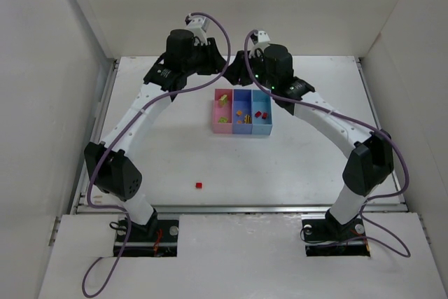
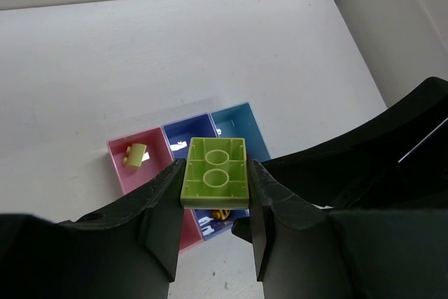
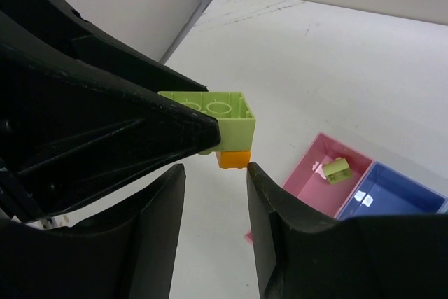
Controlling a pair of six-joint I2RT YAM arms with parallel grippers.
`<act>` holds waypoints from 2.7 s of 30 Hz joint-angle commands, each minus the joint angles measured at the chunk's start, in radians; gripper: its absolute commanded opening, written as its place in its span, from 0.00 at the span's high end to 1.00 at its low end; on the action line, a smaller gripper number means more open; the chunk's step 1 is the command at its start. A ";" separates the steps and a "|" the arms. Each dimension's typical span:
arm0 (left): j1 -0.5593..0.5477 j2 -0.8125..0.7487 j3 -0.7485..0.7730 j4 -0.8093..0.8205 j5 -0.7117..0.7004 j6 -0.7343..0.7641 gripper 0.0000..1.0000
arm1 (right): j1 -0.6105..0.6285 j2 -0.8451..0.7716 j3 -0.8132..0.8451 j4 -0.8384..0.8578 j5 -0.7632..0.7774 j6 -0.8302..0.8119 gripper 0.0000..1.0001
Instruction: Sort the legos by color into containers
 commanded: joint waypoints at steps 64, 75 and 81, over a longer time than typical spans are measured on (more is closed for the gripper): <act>-0.013 -0.059 -0.096 0.002 -0.057 0.041 1.00 | -0.079 -0.113 -0.195 -0.041 0.019 -0.095 0.59; -0.013 -0.059 -0.168 0.034 -0.057 0.029 1.00 | -0.079 -0.065 -0.167 -0.102 0.038 -0.107 0.58; -0.013 0.004 -0.226 0.044 -0.037 0.005 1.00 | -0.079 -0.096 -0.196 -0.111 0.089 -0.126 0.58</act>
